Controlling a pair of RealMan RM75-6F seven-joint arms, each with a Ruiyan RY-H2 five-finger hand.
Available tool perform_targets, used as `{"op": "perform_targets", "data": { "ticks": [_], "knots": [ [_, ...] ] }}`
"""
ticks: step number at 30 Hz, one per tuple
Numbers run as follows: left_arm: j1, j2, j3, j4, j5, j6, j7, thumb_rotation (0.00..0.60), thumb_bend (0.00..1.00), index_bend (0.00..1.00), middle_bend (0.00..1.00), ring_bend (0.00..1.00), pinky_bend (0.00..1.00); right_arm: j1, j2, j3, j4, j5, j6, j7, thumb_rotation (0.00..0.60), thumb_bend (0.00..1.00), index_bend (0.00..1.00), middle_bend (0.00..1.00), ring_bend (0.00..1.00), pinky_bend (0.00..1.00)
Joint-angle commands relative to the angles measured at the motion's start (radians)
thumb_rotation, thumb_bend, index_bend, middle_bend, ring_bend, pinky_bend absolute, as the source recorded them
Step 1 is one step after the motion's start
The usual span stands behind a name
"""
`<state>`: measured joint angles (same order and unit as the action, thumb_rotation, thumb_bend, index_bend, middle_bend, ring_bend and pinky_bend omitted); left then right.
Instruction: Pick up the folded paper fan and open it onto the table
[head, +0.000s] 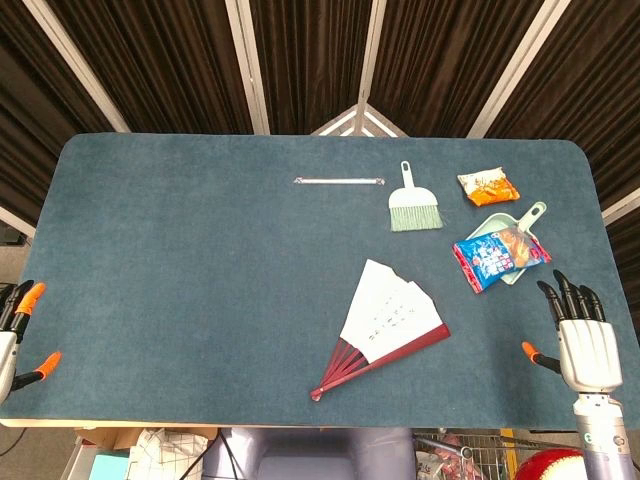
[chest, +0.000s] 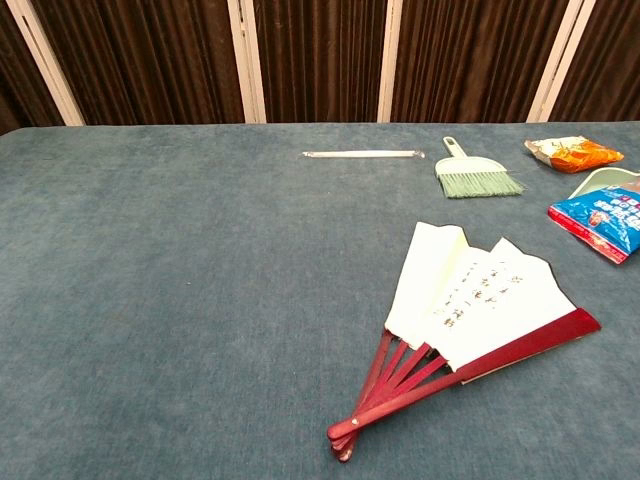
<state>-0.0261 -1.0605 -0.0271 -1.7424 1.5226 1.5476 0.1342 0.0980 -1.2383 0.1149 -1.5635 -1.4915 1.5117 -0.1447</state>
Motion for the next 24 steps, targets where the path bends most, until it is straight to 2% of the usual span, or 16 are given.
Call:
{"op": "perform_targets", "data": {
  "ticks": [1, 24],
  "knots": [
    [0.002, 0.0, 0.002, 0.0, 0.004, 0.004, 0.002, 0.6, 0.31, 0.07, 0.03, 0.0, 0.02, 0.001, -0.001, -0.003, -0.001, -0.008, 0.003, 0.004, 0.6, 0.13, 0.17, 0.08, 0.15, 0.14],
    [0.009, -0.001, 0.011, -0.02, 0.015, 0.011, 0.011, 0.6, 0.31, 0.07, 0.03, 0.0, 0.02, 0.029, -0.009, -0.049, 0.027, -0.125, 0.003, 0.117, 0.6, 0.13, 0.21, 0.08, 0.16, 0.14]
  ]
}}
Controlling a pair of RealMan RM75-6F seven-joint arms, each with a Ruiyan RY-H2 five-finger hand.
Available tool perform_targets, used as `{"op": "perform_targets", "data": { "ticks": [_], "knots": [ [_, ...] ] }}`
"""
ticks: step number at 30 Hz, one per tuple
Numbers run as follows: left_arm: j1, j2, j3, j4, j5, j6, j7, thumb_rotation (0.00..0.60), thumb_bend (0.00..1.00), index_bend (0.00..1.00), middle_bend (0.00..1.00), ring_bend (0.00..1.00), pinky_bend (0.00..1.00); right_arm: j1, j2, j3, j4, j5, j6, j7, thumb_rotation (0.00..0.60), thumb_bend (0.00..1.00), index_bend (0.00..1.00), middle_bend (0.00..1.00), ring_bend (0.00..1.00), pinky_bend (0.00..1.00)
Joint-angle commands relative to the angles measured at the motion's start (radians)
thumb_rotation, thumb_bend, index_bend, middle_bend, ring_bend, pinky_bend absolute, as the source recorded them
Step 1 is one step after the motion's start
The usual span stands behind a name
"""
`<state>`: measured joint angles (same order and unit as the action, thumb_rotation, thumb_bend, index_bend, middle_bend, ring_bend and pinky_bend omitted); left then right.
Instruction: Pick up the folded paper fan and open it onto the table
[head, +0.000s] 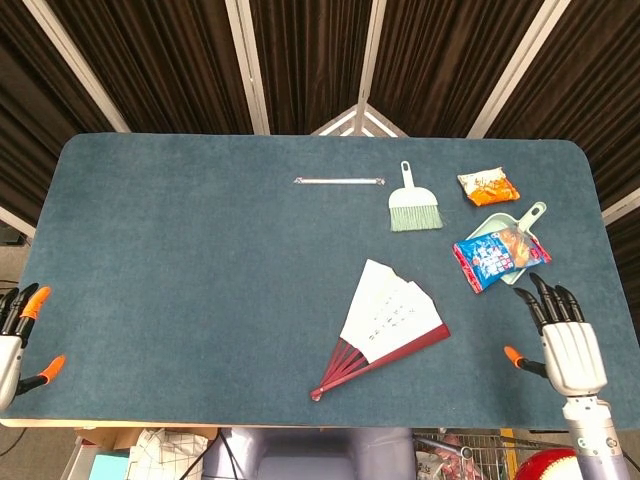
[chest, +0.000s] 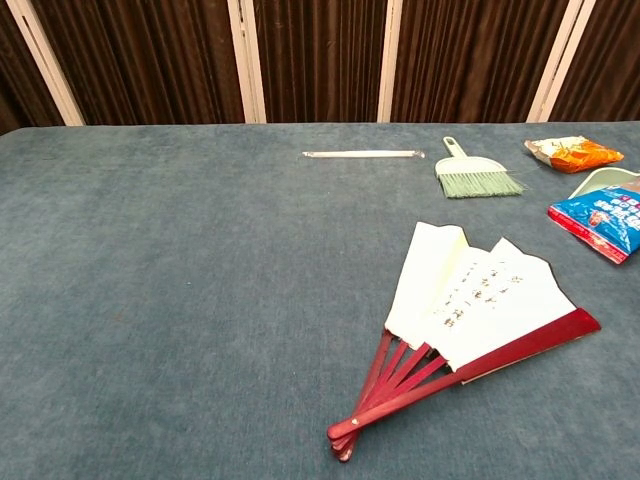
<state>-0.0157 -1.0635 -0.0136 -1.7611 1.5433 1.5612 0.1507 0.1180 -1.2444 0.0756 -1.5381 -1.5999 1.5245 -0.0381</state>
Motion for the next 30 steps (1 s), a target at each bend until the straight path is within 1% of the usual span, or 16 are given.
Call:
{"op": "perform_targets", "data": {
  "ticks": [1, 5, 9, 14, 16, 19, 25, 30],
  "knots": [
    [-0.001, 0.001, -0.004, -0.001, -0.007, -0.002, -0.005, 0.6, 0.31, 0.07, 0.03, 0.0, 0.02, 0.011, -0.004, -0.013, 0.001, -0.023, -0.013, 0.012, 0.6, 0.13, 0.22, 0.09, 0.17, 0.14],
    [-0.003, 0.001, -0.002, -0.004, -0.004, -0.006, -0.01, 0.6, 0.31, 0.07, 0.03, 0.0, 0.02, 0.022, -0.039, -0.02, -0.001, -0.046, -0.015, -0.02, 0.6, 0.13, 0.26, 0.09, 0.18, 0.14],
    [-0.004, 0.0, -0.006, -0.004, -0.014, -0.01, -0.01, 0.6, 0.31, 0.06, 0.02, 0.0, 0.02, 0.046, -0.082, -0.049, 0.015, -0.103, -0.041, -0.031, 0.6, 0.13, 0.27, 0.09, 0.18, 0.14],
    [-0.003, 0.0, -0.013, -0.004, -0.025, -0.007, -0.023, 0.6, 0.31, 0.06, 0.02, 0.0, 0.02, 0.076, -0.151, -0.085, 0.082, -0.179, -0.067, -0.069, 0.6, 0.13, 0.3, 0.09, 0.18, 0.14],
    [-0.003, 0.0, -0.014, -0.003, -0.027, -0.007, -0.024, 0.6, 0.31, 0.06, 0.02, 0.0, 0.02, 0.078, -0.174, -0.089, 0.099, -0.197, -0.057, -0.074, 0.6, 0.13, 0.32, 0.09, 0.18, 0.14],
    [-0.004, -0.001, -0.013, -0.003, -0.026, -0.009, -0.023, 0.6, 0.31, 0.06, 0.02, 0.0, 0.02, 0.078, -0.232, -0.101, 0.148, -0.234, -0.03, -0.082, 0.6, 0.13, 0.32, 0.09, 0.18, 0.14],
    [-0.005, -0.001, -0.014, -0.003, -0.031, -0.012, -0.022, 0.6, 0.31, 0.06, 0.02, 0.0, 0.02, 0.075, -0.319, -0.131, 0.231, -0.263, -0.038, -0.135, 0.6, 0.13, 0.33, 0.09, 0.18, 0.14],
    [-0.006, -0.002, -0.014, -0.005, -0.035, -0.015, -0.018, 0.6, 0.31, 0.06, 0.02, 0.0, 0.02, 0.08, -0.368, -0.141, 0.279, -0.267, -0.046, -0.134, 0.6, 0.13, 0.35, 0.09, 0.18, 0.14]
  ]
}}
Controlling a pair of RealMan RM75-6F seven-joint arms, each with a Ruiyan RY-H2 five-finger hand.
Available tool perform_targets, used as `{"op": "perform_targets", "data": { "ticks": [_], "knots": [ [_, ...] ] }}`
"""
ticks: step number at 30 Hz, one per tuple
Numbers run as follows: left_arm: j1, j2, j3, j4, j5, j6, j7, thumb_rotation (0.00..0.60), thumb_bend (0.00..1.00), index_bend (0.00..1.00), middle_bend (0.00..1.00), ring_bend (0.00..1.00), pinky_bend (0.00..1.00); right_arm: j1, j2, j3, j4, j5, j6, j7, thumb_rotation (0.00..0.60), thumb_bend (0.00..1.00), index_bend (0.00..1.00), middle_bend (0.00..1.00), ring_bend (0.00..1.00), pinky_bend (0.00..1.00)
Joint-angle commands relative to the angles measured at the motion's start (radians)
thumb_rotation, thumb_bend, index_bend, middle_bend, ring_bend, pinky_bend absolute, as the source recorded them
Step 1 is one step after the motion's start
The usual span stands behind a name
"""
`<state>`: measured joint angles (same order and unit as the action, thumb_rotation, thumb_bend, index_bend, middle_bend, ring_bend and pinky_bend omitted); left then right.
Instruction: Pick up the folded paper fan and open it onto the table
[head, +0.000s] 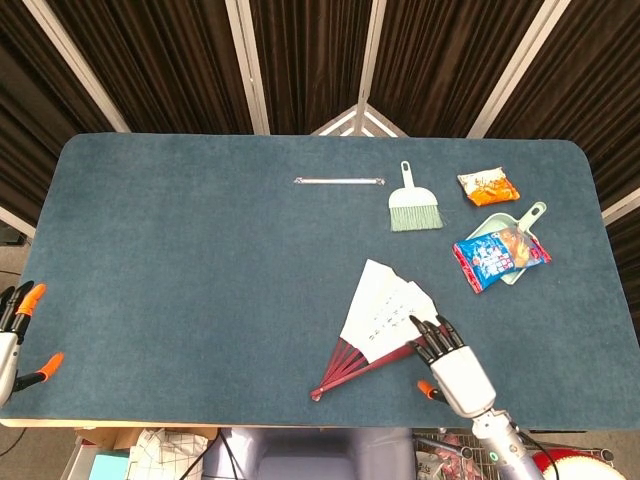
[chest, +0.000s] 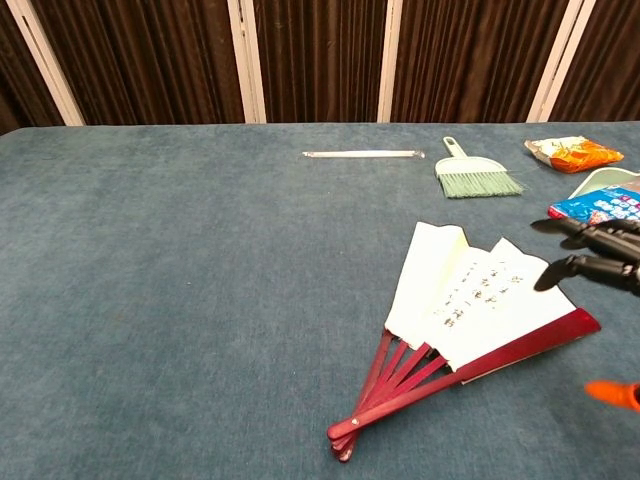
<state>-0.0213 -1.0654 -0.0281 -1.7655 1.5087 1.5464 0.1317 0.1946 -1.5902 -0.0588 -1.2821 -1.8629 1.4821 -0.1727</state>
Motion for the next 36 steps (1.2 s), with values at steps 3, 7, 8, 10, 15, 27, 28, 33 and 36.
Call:
{"op": "perform_targets", "data": {
  "ticks": [3, 7, 8, 10, 15, 27, 28, 33, 36],
  "knots": [
    [0.0, -0.001, 0.0, -0.002, -0.001, -0.001, 0.005, 0.6, 0.31, 0.06, 0.02, 0.0, 0.02, 0.005, -0.05, -0.012, 0.056, -0.008, -0.006, -0.001, 0.6, 0.13, 0.35, 0.09, 0.18, 0.14],
    [-0.001, -0.004, -0.002, -0.003, -0.008, -0.004, 0.013, 0.6, 0.31, 0.06, 0.02, 0.0, 0.02, 0.013, -0.097, -0.008, 0.108, -0.008, -0.001, 0.006, 0.6, 0.13, 0.39, 0.1, 0.18, 0.14],
    [-0.002, -0.005, -0.003, -0.003, -0.01, -0.005, 0.015, 0.6, 0.31, 0.06, 0.02, 0.0, 0.02, 0.017, -0.109, -0.005, 0.121, -0.006, -0.004, 0.005, 0.6, 0.13, 0.39, 0.1, 0.18, 0.14],
    [-0.004, -0.007, -0.003, -0.004, -0.012, -0.009, 0.022, 0.6, 0.31, 0.06, 0.02, 0.0, 0.02, 0.03, -0.137, -0.001, 0.149, 0.0, -0.026, -0.01, 0.6, 0.13, 0.39, 0.1, 0.18, 0.14],
    [-0.005, -0.01, -0.005, -0.005, -0.019, -0.012, 0.03, 0.6, 0.31, 0.06, 0.02, 0.0, 0.02, 0.047, -0.177, -0.003, 0.193, 0.003, -0.034, -0.001, 0.6, 0.16, 0.41, 0.1, 0.19, 0.14],
    [-0.008, -0.014, -0.006, -0.007, -0.028, -0.017, 0.041, 0.6, 0.31, 0.06, 0.02, 0.0, 0.02, 0.078, -0.225, -0.007, 0.239, 0.009, -0.036, 0.004, 0.6, 0.27, 0.46, 0.11, 0.2, 0.16],
    [-0.008, -0.014, -0.006, -0.007, -0.028, -0.017, 0.041, 0.6, 0.31, 0.06, 0.02, 0.0, 0.02, 0.08, -0.226, -0.007, 0.239, 0.009, -0.037, 0.002, 0.6, 0.27, 0.46, 0.11, 0.2, 0.16],
    [-0.008, -0.014, -0.006, -0.008, -0.027, -0.017, 0.042, 0.6, 0.31, 0.06, 0.02, 0.0, 0.02, 0.085, -0.234, -0.01, 0.243, 0.012, -0.042, -0.004, 0.6, 0.28, 0.46, 0.11, 0.2, 0.16],
    [-0.008, -0.014, -0.006, -0.007, -0.028, -0.017, 0.043, 0.6, 0.31, 0.06, 0.02, 0.0, 0.02, 0.091, -0.242, -0.011, 0.246, 0.014, -0.046, -0.003, 0.6, 0.29, 0.46, 0.11, 0.21, 0.16]
  ]
}}
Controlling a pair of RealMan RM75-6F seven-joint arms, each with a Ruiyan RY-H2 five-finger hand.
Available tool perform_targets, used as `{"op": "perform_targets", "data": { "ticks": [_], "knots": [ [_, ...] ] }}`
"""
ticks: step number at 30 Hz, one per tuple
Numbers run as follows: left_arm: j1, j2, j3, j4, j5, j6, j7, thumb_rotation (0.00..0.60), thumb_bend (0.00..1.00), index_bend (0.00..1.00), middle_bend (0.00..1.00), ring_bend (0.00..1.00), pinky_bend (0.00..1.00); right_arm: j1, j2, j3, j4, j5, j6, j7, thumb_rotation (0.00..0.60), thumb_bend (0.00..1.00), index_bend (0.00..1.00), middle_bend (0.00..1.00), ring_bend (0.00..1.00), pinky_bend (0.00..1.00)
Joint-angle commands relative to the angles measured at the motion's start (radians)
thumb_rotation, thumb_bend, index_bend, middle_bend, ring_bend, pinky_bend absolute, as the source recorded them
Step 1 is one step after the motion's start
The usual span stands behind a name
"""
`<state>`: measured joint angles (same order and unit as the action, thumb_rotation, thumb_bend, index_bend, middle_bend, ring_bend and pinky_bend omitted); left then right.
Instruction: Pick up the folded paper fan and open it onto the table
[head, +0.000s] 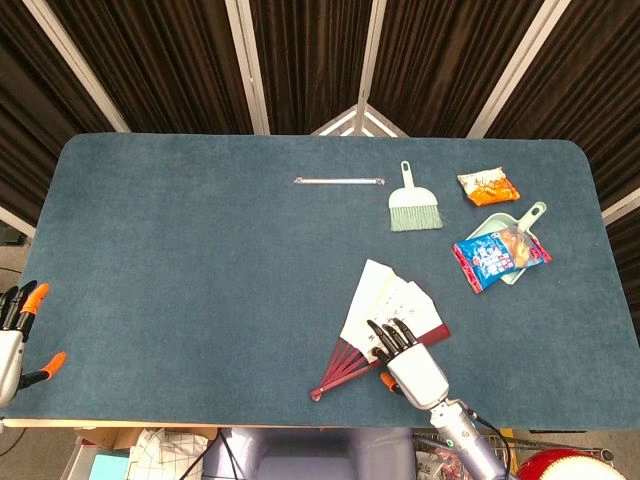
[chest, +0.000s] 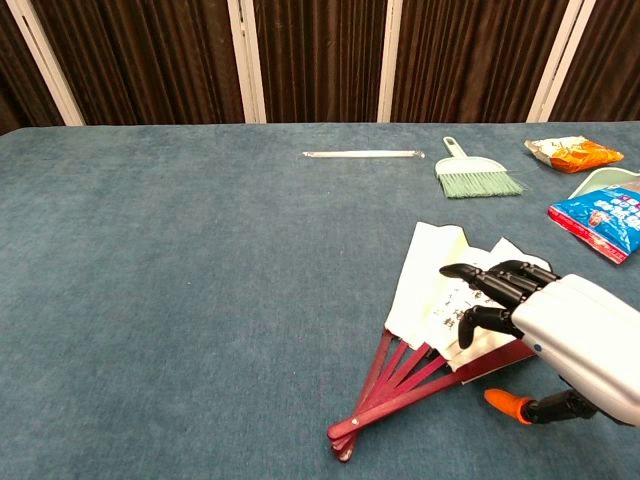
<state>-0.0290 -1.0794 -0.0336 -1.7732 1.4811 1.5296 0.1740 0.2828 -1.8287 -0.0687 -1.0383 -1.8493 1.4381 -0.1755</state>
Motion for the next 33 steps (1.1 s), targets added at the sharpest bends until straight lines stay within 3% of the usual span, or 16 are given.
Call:
{"op": "perform_targets", "data": {
  "ticks": [1, 33],
  "knots": [
    [0.0, 0.0, 0.0, 0.0, -0.001, -0.001, 0.001, 0.6, 0.31, 0.06, 0.02, 0.0, 0.02, 0.006, -0.006, -0.001, 0.004, 0.0, -0.004, -0.002, 0.6, 0.29, 0.46, 0.11, 0.21, 0.16],
    [-0.01, -0.008, 0.004, -0.004, -0.01, -0.023, 0.024, 0.6, 0.31, 0.06, 0.02, 0.0, 0.02, 0.065, -0.092, -0.001, 0.089, 0.019, -0.014, 0.02, 0.6, 0.42, 0.59, 0.14, 0.24, 0.2]
  ]
}}
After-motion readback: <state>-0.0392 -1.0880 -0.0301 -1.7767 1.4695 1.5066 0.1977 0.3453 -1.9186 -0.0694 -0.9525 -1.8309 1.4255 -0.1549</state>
